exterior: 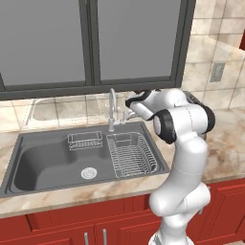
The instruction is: Turn on the sink faucet and place the jug under the water for a few seconds to fill it up.
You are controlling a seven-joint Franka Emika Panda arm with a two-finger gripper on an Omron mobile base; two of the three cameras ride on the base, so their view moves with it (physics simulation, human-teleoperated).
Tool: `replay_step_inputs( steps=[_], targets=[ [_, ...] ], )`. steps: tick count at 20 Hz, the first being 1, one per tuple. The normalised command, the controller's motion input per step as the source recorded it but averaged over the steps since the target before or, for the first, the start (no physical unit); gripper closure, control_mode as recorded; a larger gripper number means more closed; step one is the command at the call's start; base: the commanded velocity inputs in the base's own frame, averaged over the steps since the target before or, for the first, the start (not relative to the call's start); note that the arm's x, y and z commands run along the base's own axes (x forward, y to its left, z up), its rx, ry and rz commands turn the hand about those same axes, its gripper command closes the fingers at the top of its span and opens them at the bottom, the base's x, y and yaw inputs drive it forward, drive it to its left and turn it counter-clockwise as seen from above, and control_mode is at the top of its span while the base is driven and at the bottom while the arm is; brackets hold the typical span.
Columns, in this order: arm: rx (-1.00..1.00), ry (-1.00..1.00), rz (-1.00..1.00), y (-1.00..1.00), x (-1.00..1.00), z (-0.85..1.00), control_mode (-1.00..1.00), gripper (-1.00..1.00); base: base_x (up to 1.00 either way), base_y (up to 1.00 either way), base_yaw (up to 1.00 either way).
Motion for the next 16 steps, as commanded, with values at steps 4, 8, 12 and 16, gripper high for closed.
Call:
replay_step_inputs(
  steps=[4,8,12,16],
  targets=[
    [0.0,0.0,0.08,0.0,0.15,0.0,-1.0,-1.0,0.0,0.0,0.0],
    [0.0,0.0,0.08,0.0,0.19,-0.03,-1.0,-1.0,0.0,0.0,0.0],
    [0.0,0.0,0.08,0.0,0.14,-0.08,-1.0,-1.0,0.0,0.0,0.0],
    [0.0,0.0,0.07,0.05,0.2,-0.07,-1.0,-1.0,0.0,0.0,0.0]
  ],
)
